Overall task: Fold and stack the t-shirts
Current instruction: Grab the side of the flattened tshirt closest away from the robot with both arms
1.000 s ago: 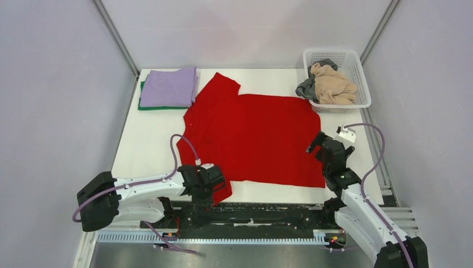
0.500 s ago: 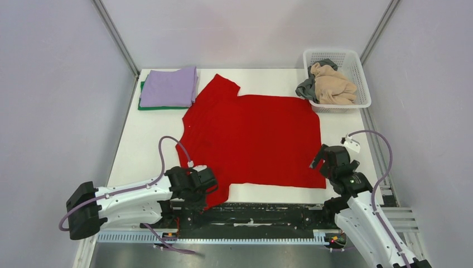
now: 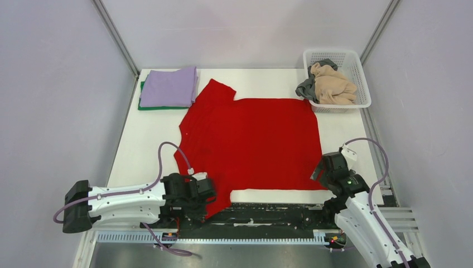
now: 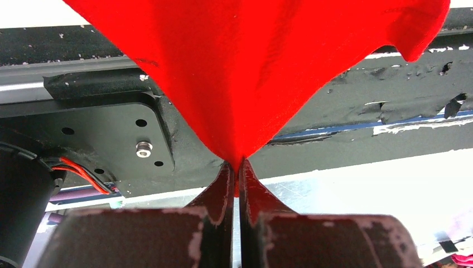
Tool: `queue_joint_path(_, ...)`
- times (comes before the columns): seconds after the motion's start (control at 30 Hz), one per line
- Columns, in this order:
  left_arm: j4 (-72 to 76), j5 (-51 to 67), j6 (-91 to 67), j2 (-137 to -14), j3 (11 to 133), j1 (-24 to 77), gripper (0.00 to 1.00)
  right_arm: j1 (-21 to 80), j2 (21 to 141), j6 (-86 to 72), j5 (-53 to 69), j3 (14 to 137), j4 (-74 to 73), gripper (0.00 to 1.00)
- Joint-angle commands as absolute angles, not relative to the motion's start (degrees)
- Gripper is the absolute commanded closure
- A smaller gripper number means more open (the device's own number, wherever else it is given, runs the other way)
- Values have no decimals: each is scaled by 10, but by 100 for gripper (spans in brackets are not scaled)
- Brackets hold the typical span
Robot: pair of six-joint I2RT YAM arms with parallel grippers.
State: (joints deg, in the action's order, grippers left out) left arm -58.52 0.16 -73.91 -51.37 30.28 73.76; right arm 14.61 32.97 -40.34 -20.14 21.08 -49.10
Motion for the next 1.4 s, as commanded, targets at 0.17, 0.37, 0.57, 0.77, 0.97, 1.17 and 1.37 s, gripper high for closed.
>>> queue_joint_path(0.17,-594,2,-776,-499,303,743,98,145,313,-438,-184,188,-481,29)
queue_joint_path(0.37,-594,-24,-778,-465,309,743,98,145,345,-442,-179,194,-496,30)
queue_joint_path(0.57,-594,-28,-791,-436,299,743,98,145,358,-446,-154,177,-462,39)
queue_joint_path(0.77,-585,-40,-795,-416,299,742,98,145,368,-448,-152,167,-445,50)
queue_joint_path(0.97,-569,-51,-783,-416,314,743,98,145,375,-438,-156,182,-435,83)
queue_joint_path(1.17,-504,-87,-745,-426,336,737,98,145,411,-409,-139,221,-402,100)
queue_joint_path(1.37,-441,-104,-605,-480,394,649,98,145,458,-372,-144,272,-369,100)
